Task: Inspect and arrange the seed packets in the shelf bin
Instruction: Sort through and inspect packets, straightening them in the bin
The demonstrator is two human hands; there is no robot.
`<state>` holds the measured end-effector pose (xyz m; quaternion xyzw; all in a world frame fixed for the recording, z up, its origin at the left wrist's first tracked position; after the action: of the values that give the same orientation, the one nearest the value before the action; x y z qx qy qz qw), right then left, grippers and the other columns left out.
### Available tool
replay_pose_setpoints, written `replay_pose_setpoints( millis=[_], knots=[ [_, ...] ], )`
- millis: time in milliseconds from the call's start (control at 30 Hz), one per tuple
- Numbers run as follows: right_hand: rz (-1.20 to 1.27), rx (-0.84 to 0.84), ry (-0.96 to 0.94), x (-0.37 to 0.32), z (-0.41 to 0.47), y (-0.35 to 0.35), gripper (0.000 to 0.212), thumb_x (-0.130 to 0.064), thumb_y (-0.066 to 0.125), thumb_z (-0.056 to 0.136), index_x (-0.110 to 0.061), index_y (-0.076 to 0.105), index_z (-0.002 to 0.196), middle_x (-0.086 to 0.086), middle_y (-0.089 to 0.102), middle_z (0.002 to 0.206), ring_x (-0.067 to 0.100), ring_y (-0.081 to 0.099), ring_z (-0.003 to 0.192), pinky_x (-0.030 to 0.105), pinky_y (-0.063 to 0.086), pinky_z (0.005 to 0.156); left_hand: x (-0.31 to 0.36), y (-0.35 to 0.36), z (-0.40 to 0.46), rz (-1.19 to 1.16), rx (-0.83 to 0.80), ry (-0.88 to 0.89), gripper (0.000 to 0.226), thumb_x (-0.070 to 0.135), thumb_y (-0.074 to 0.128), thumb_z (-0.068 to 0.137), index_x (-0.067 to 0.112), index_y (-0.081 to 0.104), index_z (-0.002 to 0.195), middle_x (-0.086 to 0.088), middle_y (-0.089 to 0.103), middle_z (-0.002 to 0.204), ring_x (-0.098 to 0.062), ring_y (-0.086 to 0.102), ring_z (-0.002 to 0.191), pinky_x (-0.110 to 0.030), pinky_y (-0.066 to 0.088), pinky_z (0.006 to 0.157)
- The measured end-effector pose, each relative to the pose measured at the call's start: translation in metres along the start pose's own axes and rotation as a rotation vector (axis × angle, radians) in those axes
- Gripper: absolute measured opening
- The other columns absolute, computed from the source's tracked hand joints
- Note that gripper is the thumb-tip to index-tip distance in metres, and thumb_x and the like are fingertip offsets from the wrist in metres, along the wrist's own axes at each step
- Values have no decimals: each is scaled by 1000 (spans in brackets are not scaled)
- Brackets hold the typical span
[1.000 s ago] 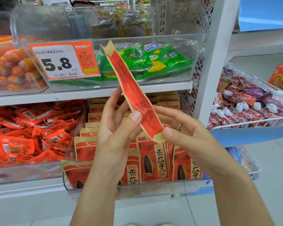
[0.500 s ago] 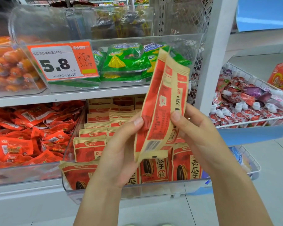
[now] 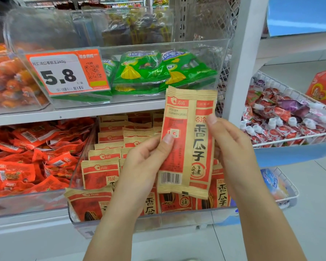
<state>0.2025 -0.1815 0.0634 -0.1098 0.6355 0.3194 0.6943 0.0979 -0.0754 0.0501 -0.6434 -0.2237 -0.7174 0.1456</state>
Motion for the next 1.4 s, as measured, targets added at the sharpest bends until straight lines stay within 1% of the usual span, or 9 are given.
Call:
replay_pose_setpoints(
  millis=[133, 367, 433, 600, 733, 867, 1067, 1233, 1400],
  knots=[
    [101, 96, -52, -6, -2, -1, 22, -39, 61, 75, -21, 74, 72, -5, 68, 63, 6, 61, 53, 18, 49, 49, 2, 3, -2, 82, 33, 31, 40, 45, 52, 85, 14, 77, 89, -8, 77, 86, -22, 74, 81, -30, 60, 73],
    [-54, 88, -153, -5, -6, 5, 21, -14, 59, 92, -18, 73, 77, -4, 71, 64, 5, 64, 55, 17, 50, 52, 7, 3, -4, 521, 407, 503, 36, 23, 70, 89, 45, 55, 113, 24, 54, 122, 2, 58, 112, -13, 52, 79],
    [-67, 49, -160, -6, -8, 8, 21, -11, 58, 92, -19, 74, 82, -3, 74, 69, 6, 69, 61, 18, 53, 55, 8, 2, -5, 645, 480, 553, 17, 37, 67, 86, 35, 63, 103, 19, 54, 118, 2, 54, 113, -10, 46, 85],
    [-136, -52, -230, -6, -11, 16, 32, -6, 58, 93, -29, 78, 83, -7, 76, 76, 6, 72, 71, 16, 53, 61, 9, 0, -3, 766, 582, 480, 42, 67, 57, 72, 28, 59, 87, 16, 51, 102, 4, 50, 98, 1, 33, 78],
    [-201, -65, -280, -4, -10, 17, 25, -13, 64, 91, -33, 78, 85, -9, 76, 79, 6, 72, 76, 18, 54, 65, 9, -2, -2, 756, 574, 434, 33, 66, 53, 73, 36, 59, 84, 19, 55, 104, 3, 52, 104, -6, 42, 77],
    [-200, -69, -298, -5, -12, 19, 19, -15, 64, 90, -31, 75, 87, -11, 75, 76, 4, 71, 72, 15, 53, 62, 10, -1, -5, 595, 574, 445, 5, 48, 60, 80, 45, 64, 78, 17, 64, 116, 6, 56, 113, -34, 58, 79],
    [-174, -61, -279, -4, -13, 20, 17, -26, 58, 83, -29, 74, 88, -9, 76, 75, 7, 72, 71, 16, 54, 61, 9, -6, -1, 285, 438, 314, 15, 15, 71, 84, 23, 75, 72, 17, 70, 103, 9, 57, 115, -10, 50, 77],
    [-182, -55, -310, -7, -14, 19, 17, -25, 58, 84, -31, 74, 87, -10, 76, 75, 7, 72, 71, 16, 54, 61, 8, -3, -1, 207, 371, 270, 15, 11, 68, 86, 17, 75, 74, 1, 74, 108, 14, 57, 112, -6, 48, 75],
    [-187, -68, -346, -7, -15, 19, 25, -13, 59, 92, -32, 75, 90, -12, 75, 76, 6, 72, 71, 16, 54, 62, 7, 2, -1, 268, 356, 307, 12, 17, 60, 91, 20, 66, 82, -2, 72, 113, -2, 68, 99, -15, 54, 71]
  ],
)
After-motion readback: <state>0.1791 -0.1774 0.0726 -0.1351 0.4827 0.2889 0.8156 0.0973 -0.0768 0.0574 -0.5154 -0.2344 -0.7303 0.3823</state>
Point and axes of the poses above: each hand's wrist, its own z-axis towards the middle knuckle, its own y-axis out of the palm, x = y × z, the point moved 3 cm from there along z, towards the middle knuckle
